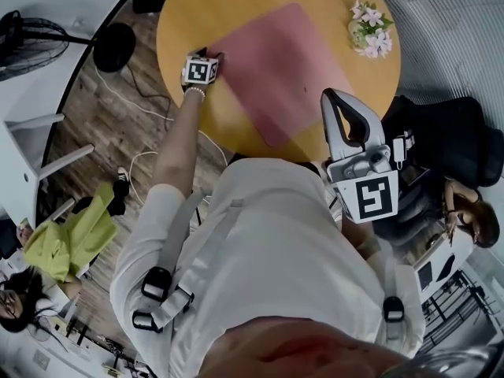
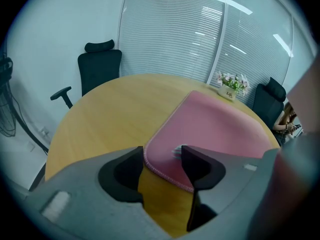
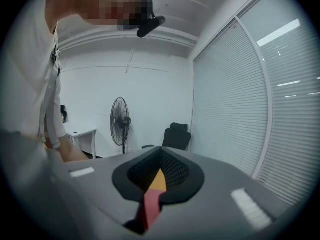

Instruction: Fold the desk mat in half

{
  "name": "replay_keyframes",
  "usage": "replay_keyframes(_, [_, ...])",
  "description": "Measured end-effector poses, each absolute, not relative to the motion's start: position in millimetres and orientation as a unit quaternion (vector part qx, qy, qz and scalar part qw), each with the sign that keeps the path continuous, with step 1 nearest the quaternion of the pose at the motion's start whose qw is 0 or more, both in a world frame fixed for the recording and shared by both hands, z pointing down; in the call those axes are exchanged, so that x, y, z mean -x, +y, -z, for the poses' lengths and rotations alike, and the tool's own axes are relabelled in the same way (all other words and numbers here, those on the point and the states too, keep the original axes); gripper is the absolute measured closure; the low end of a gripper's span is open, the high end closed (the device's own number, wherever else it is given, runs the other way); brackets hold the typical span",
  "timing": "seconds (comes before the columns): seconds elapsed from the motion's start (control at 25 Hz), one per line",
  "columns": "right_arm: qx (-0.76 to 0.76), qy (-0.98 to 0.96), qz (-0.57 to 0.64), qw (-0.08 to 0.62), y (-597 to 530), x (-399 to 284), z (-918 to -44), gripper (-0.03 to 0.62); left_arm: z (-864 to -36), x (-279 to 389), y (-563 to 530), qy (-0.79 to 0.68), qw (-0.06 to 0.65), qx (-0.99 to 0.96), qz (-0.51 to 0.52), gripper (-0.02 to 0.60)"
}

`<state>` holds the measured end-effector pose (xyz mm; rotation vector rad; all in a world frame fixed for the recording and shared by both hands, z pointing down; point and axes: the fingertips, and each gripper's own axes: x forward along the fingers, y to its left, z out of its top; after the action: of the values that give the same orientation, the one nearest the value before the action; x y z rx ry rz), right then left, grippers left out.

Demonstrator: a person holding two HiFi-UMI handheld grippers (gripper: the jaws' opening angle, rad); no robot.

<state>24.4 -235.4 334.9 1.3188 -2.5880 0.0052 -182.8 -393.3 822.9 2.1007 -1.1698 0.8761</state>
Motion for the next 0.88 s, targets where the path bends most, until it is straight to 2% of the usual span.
replay_keyframes(0.2, [-0.448, -0.887, -0.007, 0.113, -236.8, -18.9, -332.3, 0.589, -823.7, 180.6, -391.2, -0.424, 0.280, -0.791, -0.341, 0.356])
replay_keyframes(0.52, [-0.451, -0.885, 0.007, 0.116, -232.3, -27.6, -332.7, 0.589, -818.1, 163.5, -382.9, -0.391, 0.272, -0.808, -0.347, 0.511])
replay_keyframes(0.88, [-0.446, -0.888, 0.017, 0.113, -218.8, -33.6, -328.7, 0.589, -780.0, 137.4, -367.0, -0.372, 0.241, -0.835, -0.327, 0.529])
